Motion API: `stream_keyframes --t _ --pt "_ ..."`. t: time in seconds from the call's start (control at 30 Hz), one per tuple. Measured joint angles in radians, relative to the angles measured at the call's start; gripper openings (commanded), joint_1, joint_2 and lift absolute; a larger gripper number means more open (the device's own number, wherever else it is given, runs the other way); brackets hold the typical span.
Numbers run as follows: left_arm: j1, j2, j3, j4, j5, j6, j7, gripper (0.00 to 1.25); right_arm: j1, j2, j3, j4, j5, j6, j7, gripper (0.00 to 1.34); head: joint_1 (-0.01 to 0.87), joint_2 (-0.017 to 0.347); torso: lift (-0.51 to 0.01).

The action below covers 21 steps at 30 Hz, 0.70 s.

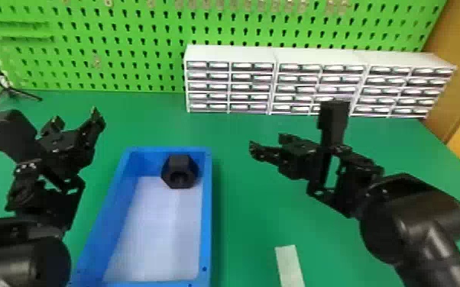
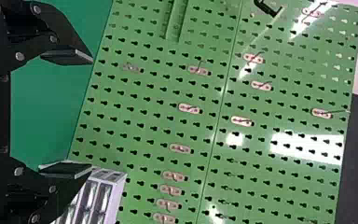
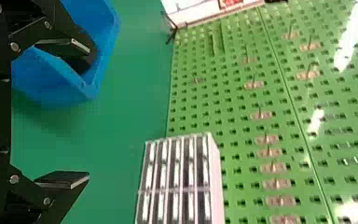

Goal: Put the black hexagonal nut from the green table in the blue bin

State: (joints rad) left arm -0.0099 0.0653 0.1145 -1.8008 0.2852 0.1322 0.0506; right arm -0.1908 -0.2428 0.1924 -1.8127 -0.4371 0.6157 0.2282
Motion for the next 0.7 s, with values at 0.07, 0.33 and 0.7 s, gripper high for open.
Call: stream_keyframes --t 0.07,0.33,0.7 --pt "0.000 0.000 0.000 0.000 0.000 0.000 0.000 0.81 0.013 0.007 -0.027 -0.005 0.005 0.001 0.000 1.00 0.692 0.008 -0.097" --pt "0.001 0.000 -0.002 0.000 0.002 0.000 0.000 0.81 0.058 0.032 -0.129 -0.018 0.009 0.001 0.000 1.00 0.692 0.008 -0.097" --pt "-0.002 0.001 -0.009 0.000 0.008 0.001 0.000 0.81 0.125 0.082 -0.267 -0.027 0.009 -0.005 0.000 1.00 0.692 0.008 -0.097"
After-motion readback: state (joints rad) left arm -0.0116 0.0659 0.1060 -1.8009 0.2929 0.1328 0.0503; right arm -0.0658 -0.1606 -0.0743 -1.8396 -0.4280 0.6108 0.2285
